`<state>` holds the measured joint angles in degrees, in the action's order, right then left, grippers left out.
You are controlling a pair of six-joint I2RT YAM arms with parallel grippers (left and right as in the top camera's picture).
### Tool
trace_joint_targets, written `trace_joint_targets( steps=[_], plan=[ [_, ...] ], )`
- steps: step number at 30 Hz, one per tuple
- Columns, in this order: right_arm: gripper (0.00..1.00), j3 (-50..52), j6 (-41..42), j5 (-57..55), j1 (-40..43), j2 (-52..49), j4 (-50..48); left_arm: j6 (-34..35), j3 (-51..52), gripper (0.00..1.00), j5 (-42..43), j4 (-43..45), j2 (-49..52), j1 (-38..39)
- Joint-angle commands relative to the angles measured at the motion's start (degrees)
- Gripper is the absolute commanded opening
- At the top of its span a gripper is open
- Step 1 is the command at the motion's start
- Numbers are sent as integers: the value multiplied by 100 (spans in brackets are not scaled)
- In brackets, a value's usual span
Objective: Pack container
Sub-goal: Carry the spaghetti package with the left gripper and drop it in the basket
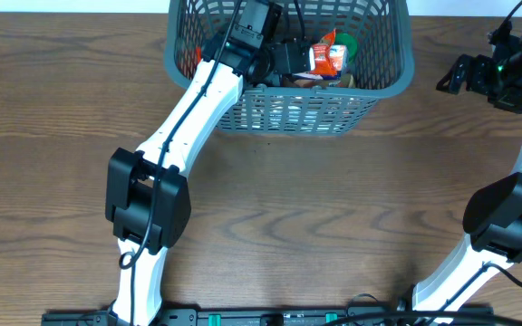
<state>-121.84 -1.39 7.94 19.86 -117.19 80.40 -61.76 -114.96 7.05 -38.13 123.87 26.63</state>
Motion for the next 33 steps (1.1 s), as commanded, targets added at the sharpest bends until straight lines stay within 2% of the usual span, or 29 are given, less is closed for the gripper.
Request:
trace_joint_targets(
  steps=[1,2,6,13,16,21,27,33],
  plan=[
    [99,4,-107,-2,-39,-11,-46,48,-157,80,-85,9,-212,-20],
    [99,2,-105,-11,-39,-11,-87,291,-177,98,-197,26,-251,-20],
    [99,-4,-103,-90,-42,4,-654,1707,-317,98,-850,46,-575,-109],
    [99,-350,-107,-83,-85,184,-1427,3176,-315,98,-841,-59,-1749,-682],
    [99,-756,-245,-39,-127,238,-1298,3547,-315,98,-844,-481,-2293,-1021],
    [99,-1318,-245,-37,-177,494,-754,4068,-315,98,-841,-1659,-3091,-1550],
    [99,-1331,326,-461,-190,1128,114,4774,-177,99,-1084,-3145,-3801,-1773],
    [99,-1325,372,-518,-195,1652,1075,4903,863,98,-1176,-3069,-4695,-1773]
  ],
)
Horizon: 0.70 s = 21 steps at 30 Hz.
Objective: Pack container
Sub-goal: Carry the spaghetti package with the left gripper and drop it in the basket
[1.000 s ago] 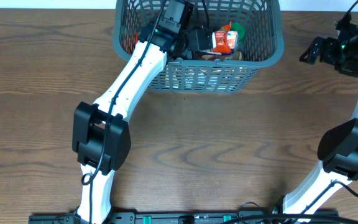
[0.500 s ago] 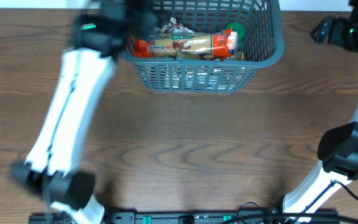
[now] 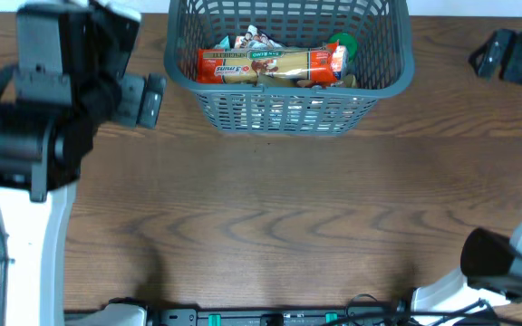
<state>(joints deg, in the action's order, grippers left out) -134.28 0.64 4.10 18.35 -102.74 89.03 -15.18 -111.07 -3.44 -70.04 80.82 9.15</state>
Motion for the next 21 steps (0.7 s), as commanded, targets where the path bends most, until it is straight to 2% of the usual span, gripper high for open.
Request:
trace_joint_targets(
  steps=[1,6,10,16,21],
  plan=[
    [99,-74,166,-131,-44,258,321,245,673,98,-138,203,-527,-24],
    [99,496,166,-133,-203,807,398,243,2212,98,-136,898,-1547,-24],
    [99,1659,164,-140,-573,1639,-105,243,3432,98,-129,1438,-2374,-24],
    [99,4450,212,-422,-1344,3560,-1635,350,5036,98,-114,2184,-3663,-24],
    [99,6572,208,-428,-1764,5149,-2533,684,5895,98,-114,2522,-4605,-24]
  ],
)
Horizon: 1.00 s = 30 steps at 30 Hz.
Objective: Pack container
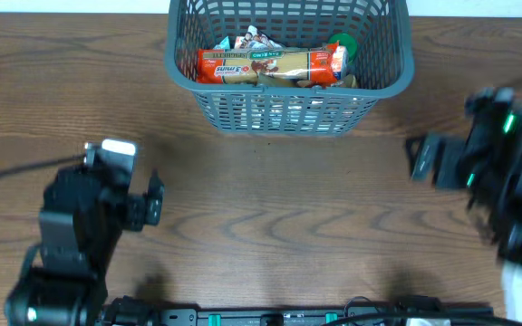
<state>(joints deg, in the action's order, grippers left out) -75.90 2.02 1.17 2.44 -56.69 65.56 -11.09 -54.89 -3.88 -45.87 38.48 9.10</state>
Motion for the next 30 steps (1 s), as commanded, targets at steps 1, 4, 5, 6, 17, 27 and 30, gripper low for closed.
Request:
trace_joint_targets(
  steps=[1,4,5,6,17,27,30],
  plan=[
    [99,1054,63,-136,-219,837,-299,284,382,98,-70,109,-518,-20],
    [99,1631,-55,-92,-264,1519,-382,284,476,98,-70,13,-699,-20],
    [99,1746,-55,-92,-264,1707,-356,284,476,98,-70,-37,-706,-20],
    [99,1821,-55,-92,-264,1860,-304,282,476,98,-70,-68,-697,-20],
    [99,1886,-37,-94,-262,2181,422,284,476,98,-70,-81,-640,-20],
    [99,1886,-37,-94,-264,2181,461,282,476,98,-70,-81,-640,-20],
    [99,1886,-39,-96,-262,2181,483,282,476,98,-70,-81,-640,-20]
  ],
)
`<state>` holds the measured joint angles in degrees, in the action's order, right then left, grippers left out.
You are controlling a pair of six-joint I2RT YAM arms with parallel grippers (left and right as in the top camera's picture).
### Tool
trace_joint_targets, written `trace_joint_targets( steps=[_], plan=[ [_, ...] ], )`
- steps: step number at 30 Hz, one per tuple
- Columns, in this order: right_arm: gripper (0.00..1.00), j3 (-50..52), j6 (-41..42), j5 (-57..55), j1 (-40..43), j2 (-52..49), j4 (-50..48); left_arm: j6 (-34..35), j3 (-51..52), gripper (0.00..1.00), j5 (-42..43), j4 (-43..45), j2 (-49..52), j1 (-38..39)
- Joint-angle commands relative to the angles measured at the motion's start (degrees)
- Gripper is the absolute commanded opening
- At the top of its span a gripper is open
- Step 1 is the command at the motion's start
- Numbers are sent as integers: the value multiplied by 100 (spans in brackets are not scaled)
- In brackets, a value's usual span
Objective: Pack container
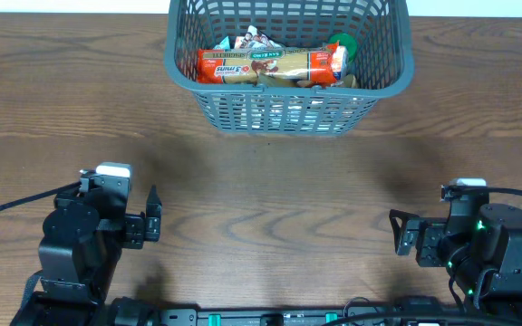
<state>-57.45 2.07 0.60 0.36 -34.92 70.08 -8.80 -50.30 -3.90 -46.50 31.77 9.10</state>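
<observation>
A grey plastic basket (288, 113) stands at the far middle of the wooden table. Across its top lies a long orange snack packet (270, 65), with other wrappers and a green-lidded item (343, 44) beneath and beside it. My left gripper (154, 217) sits low at the near left, far from the basket, open with nothing in it. At the near right, my right gripper (397, 233) points inward, also open and holding nothing.
The brown wooden table (270, 181) stretches between the basket and both arms. The arm bases and a black rail (270, 317) run along the front edge. No loose items show outside the basket.
Both arms have drawn further back toward the front edge. The right gripper, which was at mid-height on the right, is now low at the near right. The basket's contents are unchanged.
First my left gripper reached into the basket over the packets while the right waited at the far right. Then the left was out at the far left, the long orange packet lying in the basket. After that both arms stood nearer the front, and now they sit low there.
</observation>
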Motion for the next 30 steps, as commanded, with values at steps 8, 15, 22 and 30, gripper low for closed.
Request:
trace_joint_targets(
  steps=[8,15,22,30],
  plan=[
    [99,562,-151,57,-116,859,-664,52,17,98,-68,-17,31,-20],
    [99,1773,-37,212,-120,2835,-1143,52,17,98,-68,-17,31,-20],
    [99,2935,-76,243,-409,3421,-2905,52,17,98,-68,-17,31,-20],
    [99,4555,-302,-149,-649,3462,-5617,52,17,98,-68,-17,31,-20]
  ],
)
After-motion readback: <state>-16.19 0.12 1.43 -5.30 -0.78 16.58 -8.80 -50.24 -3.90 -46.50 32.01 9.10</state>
